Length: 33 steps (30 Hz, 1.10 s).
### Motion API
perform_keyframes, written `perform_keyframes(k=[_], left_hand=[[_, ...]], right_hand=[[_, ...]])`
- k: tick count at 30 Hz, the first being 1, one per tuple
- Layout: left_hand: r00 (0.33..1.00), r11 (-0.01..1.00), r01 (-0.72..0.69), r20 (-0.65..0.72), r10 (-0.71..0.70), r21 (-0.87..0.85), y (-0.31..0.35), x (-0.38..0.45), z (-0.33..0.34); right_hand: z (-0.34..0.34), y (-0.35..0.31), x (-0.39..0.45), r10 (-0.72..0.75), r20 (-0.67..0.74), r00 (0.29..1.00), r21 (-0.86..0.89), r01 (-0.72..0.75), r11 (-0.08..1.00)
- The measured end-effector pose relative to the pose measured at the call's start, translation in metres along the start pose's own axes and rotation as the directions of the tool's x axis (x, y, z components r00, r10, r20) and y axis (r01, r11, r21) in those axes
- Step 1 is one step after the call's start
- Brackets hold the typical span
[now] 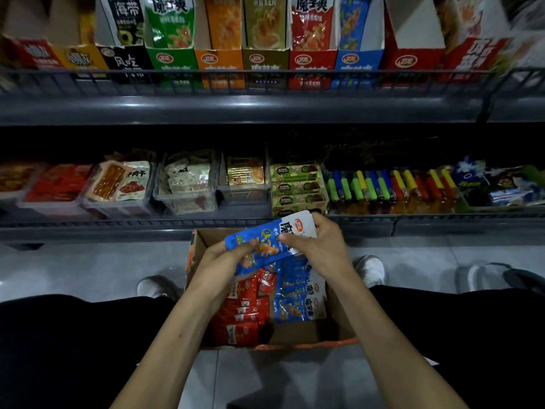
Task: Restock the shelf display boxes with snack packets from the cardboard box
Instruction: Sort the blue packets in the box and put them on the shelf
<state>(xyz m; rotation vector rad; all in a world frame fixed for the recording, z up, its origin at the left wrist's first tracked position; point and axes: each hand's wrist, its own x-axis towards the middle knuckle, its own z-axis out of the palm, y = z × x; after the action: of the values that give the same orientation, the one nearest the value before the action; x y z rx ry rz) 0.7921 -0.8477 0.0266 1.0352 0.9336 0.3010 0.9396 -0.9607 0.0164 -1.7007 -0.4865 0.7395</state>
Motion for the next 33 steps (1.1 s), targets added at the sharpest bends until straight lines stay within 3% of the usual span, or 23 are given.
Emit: perform_keyframes(k=[3,6,8,12,14,18,20,23,24,26,28,30,32,33], left_hand=[[0.999,0.994,-0.022,-0.032,0.026,0.105,0.001,0.001,0.001],[0.977,0.918,-0.199,-0.008,0.215,0.343,0.007,0.002,0.004],[0.938,0.806,-0.312,0.027,0.346,0.503,0.015,0.0,0.009],[0.842,0.475,-0.441,0.168,0.512,0.762,0.036,-0.009,0.031],[0.852,0.504,-0.449,0.184,0.49,0.737,0.052,-0.008,0.038],[0.904,0.798,-0.424,0.143,0.404,0.429,0.086,0.008,0.055],[0.893,0.818,-0.451,0.176,0.415,0.358,0.1,0.016,0.069],[0.87,0.771,-0.493,0.246,0.427,0.404,0.122,0.031,0.09],[0.85,0.721,-0.527,0.274,0.45,0.451,0.131,0.035,0.097],[0.747,0.513,-0.645,0.324,0.581,0.567,0.154,0.041,0.112],[0.564,0.253,-0.746,0.382,0.732,0.616,0.179,0.044,0.125],[0.415,-0.005,-0.74,0.462,0.784,0.673,0.205,0.047,0.136],[0.376,-0.228,-0.624,0.543,0.751,0.748,0.226,0.054,0.148],[0.404,-0.325,-0.543,0.58,0.707,0.774,0.233,0.058,0.154]], right_hand=[[0.0,-0.001,0.0,0.003,0.001,1.0,-0.055,-0.003,0.998],[-0.002,-0.01,0.0,-0.043,-0.029,0.999,-0.136,0.038,0.99],[-0.002,-0.022,0.0,-0.108,-0.084,0.991,-0.226,0.087,0.97],[-0.004,-0.044,0.003,-0.259,-0.159,0.953,-0.431,0.169,0.886],[-0.016,-0.055,0.007,-0.287,-0.167,0.943,-0.376,0.208,0.903],[-0.048,-0.077,0.02,-0.118,-0.22,0.968,0.095,0.141,0.985],[-0.06,-0.089,0.029,-0.097,-0.205,0.974,0.167,0.132,0.977],[-0.076,-0.125,0.036,-0.164,-0.219,0.962,0.175,0.204,0.963],[-0.083,-0.138,0.04,-0.2,-0.237,0.951,0.161,0.242,0.957],[-0.099,-0.167,0.047,-0.293,-0.29,0.911,0.062,0.323,0.944],[-0.116,-0.195,0.052,-0.403,-0.323,0.856,-0.103,0.392,0.914],[-0.129,-0.221,0.055,-0.5,-0.337,0.798,-0.234,0.443,0.865],[-0.139,-0.246,0.06,-0.594,-0.332,0.733,-0.349,0.49,0.799],[-0.142,-0.257,0.066,-0.636,-0.308,0.707,-0.402,0.509,0.761]])
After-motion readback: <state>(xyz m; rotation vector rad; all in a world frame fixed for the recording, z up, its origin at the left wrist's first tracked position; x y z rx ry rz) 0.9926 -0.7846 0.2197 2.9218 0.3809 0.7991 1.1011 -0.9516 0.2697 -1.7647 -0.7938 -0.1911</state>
